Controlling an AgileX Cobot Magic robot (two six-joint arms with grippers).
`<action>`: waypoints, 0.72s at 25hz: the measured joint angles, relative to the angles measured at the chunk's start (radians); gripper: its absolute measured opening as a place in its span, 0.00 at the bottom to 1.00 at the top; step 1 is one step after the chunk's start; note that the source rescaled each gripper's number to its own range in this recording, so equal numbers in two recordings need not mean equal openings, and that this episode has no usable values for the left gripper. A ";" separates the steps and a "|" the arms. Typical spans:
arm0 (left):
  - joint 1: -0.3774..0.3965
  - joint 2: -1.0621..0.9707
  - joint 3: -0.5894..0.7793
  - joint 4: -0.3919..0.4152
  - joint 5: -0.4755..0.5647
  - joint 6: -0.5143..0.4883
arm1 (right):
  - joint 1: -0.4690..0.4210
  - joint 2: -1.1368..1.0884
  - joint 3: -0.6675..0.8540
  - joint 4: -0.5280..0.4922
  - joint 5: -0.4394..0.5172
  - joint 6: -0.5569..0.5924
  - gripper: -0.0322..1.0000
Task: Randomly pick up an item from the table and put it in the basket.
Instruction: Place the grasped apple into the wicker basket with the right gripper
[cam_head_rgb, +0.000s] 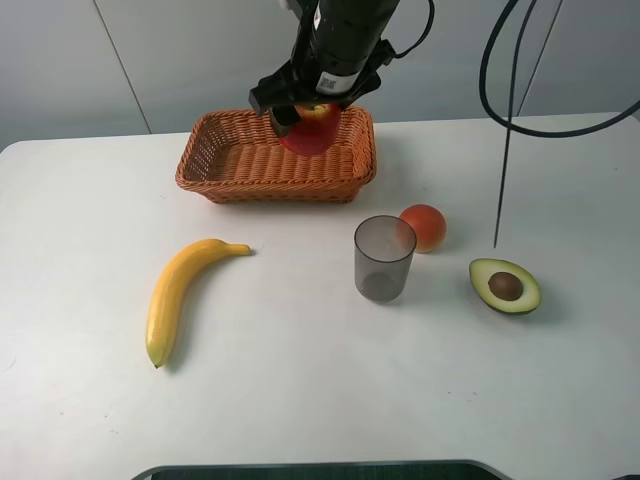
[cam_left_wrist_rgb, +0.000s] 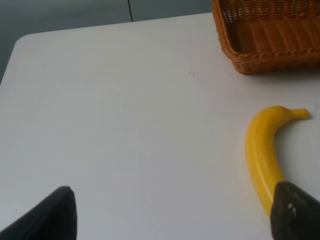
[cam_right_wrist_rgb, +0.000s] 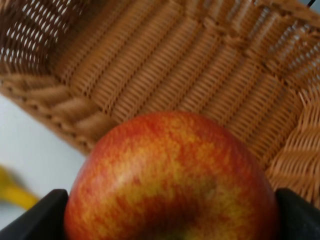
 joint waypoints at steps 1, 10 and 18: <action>0.000 0.000 0.000 0.000 0.000 0.000 | 0.000 0.010 0.000 -0.009 -0.021 0.012 0.03; 0.000 0.000 0.000 0.000 0.000 0.000 | -0.003 0.089 0.000 -0.115 -0.176 0.113 0.03; 0.000 0.000 0.000 0.000 0.000 0.000 | -0.005 0.136 0.000 -0.209 -0.195 0.153 0.03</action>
